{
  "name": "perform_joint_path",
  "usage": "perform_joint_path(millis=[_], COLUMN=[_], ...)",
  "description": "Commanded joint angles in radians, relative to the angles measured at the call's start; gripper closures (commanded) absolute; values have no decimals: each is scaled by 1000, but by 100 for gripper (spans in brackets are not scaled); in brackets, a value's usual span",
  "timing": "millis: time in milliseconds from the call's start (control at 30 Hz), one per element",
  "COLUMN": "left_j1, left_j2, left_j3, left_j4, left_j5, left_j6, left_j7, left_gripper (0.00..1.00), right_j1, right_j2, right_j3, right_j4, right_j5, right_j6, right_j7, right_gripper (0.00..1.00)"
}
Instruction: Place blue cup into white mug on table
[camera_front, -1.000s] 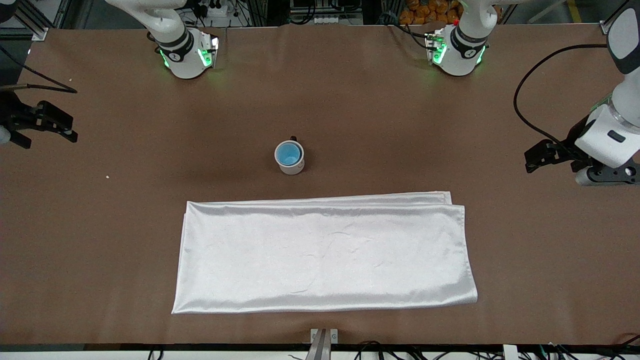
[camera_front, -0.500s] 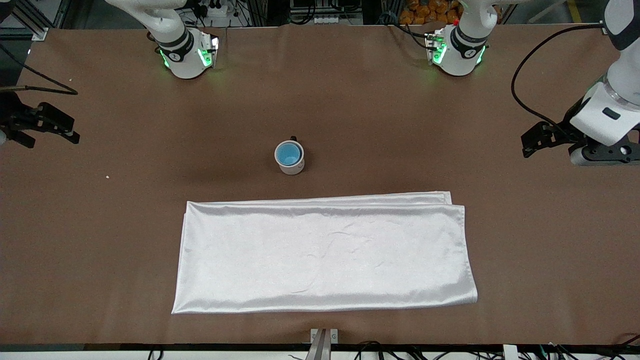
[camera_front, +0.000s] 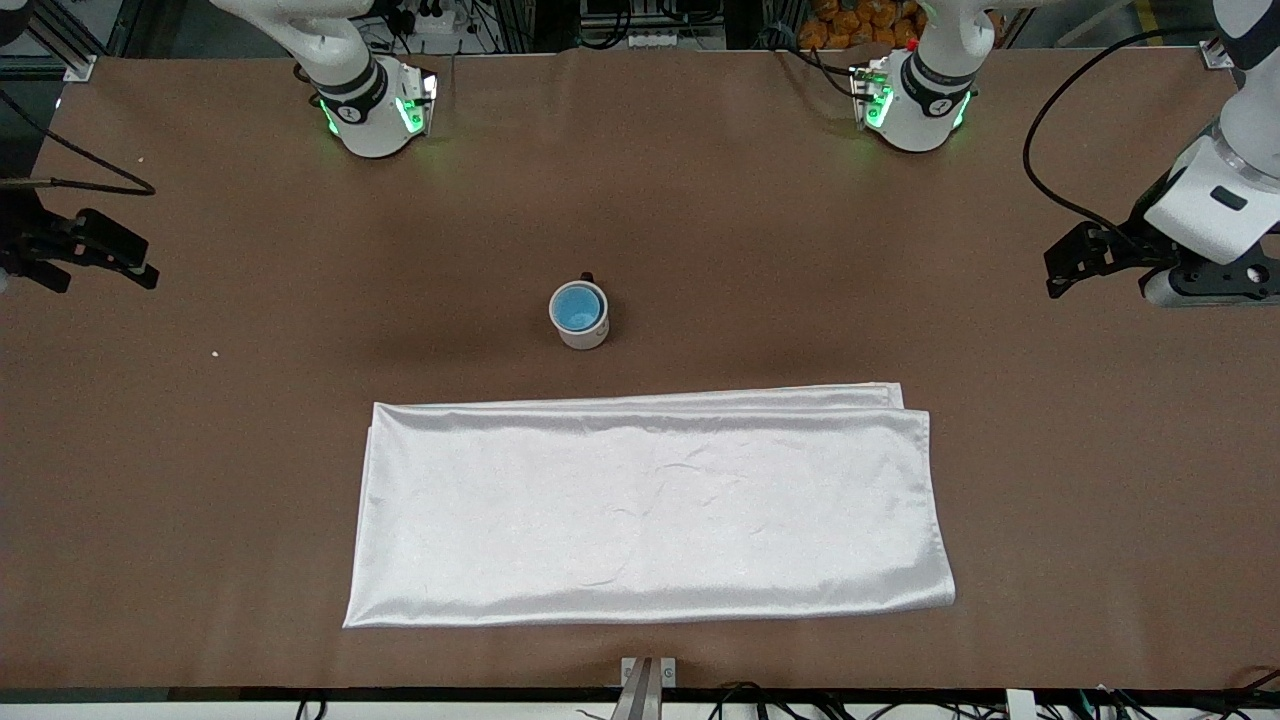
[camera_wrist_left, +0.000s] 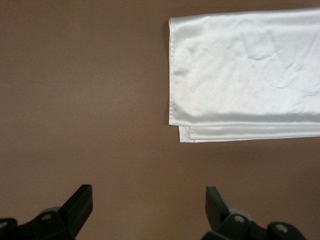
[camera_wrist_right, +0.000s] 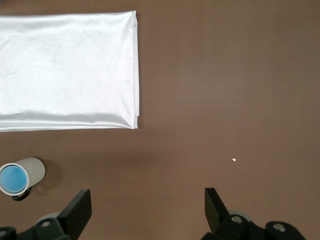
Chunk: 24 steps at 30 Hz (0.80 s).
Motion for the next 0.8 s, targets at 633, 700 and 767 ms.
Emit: perform_joint_path(millis=[633, 700, 767], left_j1=[16, 16, 16], left_j2=[-33, -33, -31], left_j3=[-21, -19, -19], left_j4=[0, 4, 9], left_j5=[-52, -63, -67], left_j6=[-38, -47, -65], left_j7=[18, 18, 17], left_gripper=[0, 0, 0], right_j1=[-6, -6, -6], right_j2=[-9, -8, -8], right_j3=[13, 13, 13], right_j4=[-3, -3, -3], right_j5=[-27, -27, -27], right_j6=[-18, -18, -18], right_j7=[9, 9, 9], right_gripper=[0, 0, 0])
